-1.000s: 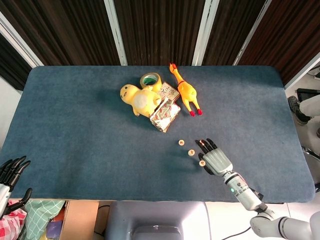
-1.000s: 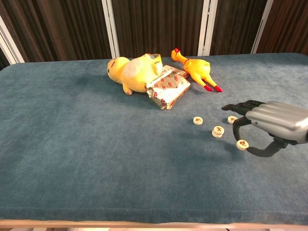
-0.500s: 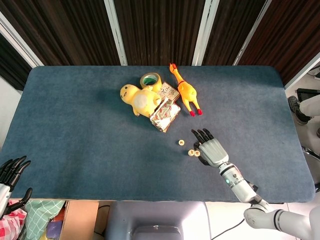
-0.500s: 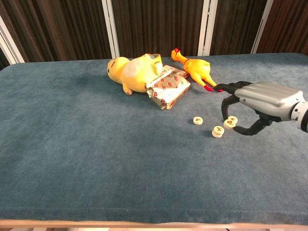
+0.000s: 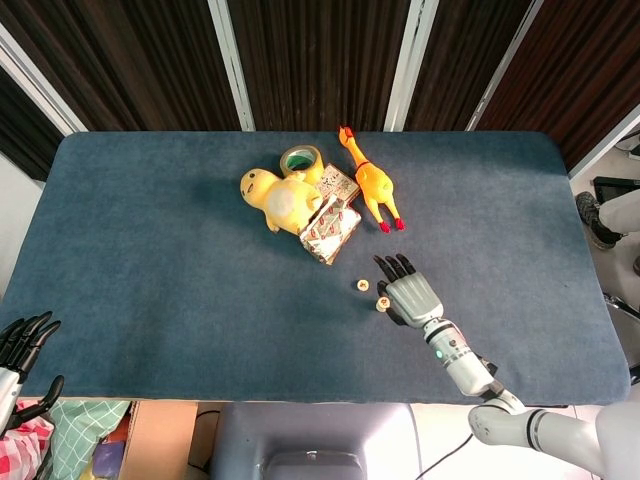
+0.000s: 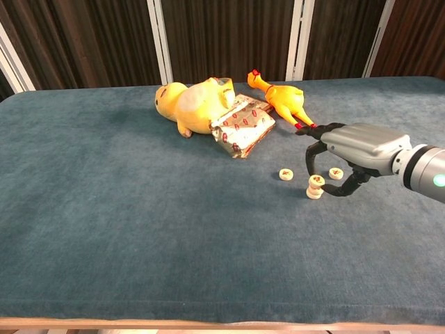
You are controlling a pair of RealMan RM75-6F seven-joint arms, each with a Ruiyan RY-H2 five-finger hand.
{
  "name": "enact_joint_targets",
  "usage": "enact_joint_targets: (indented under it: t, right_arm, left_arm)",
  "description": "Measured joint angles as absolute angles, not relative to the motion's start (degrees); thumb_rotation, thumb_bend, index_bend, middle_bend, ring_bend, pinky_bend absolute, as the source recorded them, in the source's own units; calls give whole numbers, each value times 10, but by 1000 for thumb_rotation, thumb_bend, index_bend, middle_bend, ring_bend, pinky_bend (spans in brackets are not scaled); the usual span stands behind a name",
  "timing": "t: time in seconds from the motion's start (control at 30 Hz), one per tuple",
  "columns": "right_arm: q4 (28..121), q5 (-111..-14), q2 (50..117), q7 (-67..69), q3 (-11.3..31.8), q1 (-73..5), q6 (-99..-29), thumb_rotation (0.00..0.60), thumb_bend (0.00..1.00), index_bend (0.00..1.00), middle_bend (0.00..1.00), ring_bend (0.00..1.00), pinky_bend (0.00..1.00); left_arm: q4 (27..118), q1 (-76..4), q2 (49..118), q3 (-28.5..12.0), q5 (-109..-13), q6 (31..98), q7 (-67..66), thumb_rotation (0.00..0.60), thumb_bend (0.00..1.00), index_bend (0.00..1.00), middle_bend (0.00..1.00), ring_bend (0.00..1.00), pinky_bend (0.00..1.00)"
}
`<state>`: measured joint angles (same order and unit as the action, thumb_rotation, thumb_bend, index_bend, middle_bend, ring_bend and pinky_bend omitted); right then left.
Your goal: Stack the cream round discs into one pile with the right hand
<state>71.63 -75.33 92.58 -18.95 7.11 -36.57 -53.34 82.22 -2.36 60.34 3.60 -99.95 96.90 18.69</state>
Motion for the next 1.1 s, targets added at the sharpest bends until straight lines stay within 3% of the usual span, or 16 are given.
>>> enact_joint_targets:
  t: [0.73,0.93,1.1]
  right_arm:
    - [728,-736,921,-201,66,-368,-535,600,479,454,20,0,0]
    - [740,-722,919,-154,104,-375,-545,600,477,467,20,0,0]
    - [747,-666,923,-162,139,-397,-525,600,381,473,20,0,0]
  left_arm:
    - [821,-23,603,36,-999,971,192,600,442,0,0,0,74]
    - [823,-25,603,36,-998,964,187,600,441,0,0,0,74]
    - [824,-25,604,34,-993,964,185,600,442,0,0,0,74]
